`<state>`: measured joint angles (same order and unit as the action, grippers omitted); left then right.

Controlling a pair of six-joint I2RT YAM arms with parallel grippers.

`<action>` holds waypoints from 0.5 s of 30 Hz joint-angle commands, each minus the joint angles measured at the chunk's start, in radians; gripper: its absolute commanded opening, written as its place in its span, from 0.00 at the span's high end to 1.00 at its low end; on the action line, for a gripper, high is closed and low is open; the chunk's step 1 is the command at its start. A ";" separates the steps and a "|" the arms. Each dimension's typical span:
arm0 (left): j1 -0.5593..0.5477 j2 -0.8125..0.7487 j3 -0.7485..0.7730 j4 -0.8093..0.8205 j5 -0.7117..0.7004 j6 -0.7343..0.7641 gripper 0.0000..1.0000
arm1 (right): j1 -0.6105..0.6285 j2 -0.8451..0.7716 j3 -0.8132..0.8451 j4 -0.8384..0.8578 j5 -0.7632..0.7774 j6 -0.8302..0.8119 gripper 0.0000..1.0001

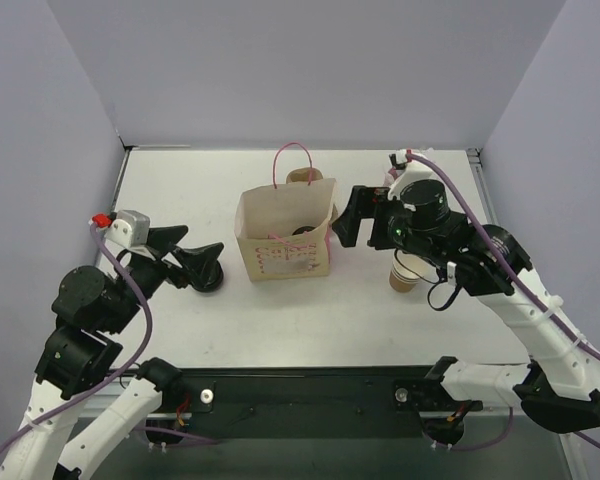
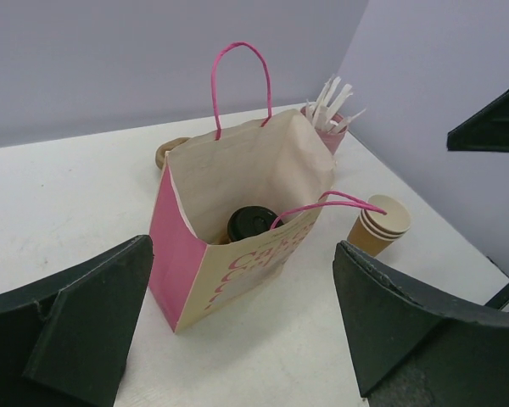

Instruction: Pack the takeout coffee

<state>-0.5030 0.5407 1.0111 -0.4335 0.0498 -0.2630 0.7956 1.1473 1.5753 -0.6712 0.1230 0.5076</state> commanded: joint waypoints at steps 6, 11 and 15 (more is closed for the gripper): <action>-0.003 0.005 -0.028 0.081 0.055 -0.090 0.03 | 0.016 -0.161 -0.205 0.128 0.047 0.088 0.00; -0.003 0.047 -0.013 0.090 0.068 -0.104 0.03 | 0.017 -0.233 -0.288 0.199 0.063 0.077 0.00; -0.003 0.054 -0.014 0.091 0.071 -0.110 0.03 | 0.019 -0.253 -0.296 0.197 0.072 0.063 0.00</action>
<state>-0.5034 0.5903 0.9878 -0.3985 0.0998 -0.3542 0.8066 0.9100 1.2896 -0.5484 0.1589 0.5758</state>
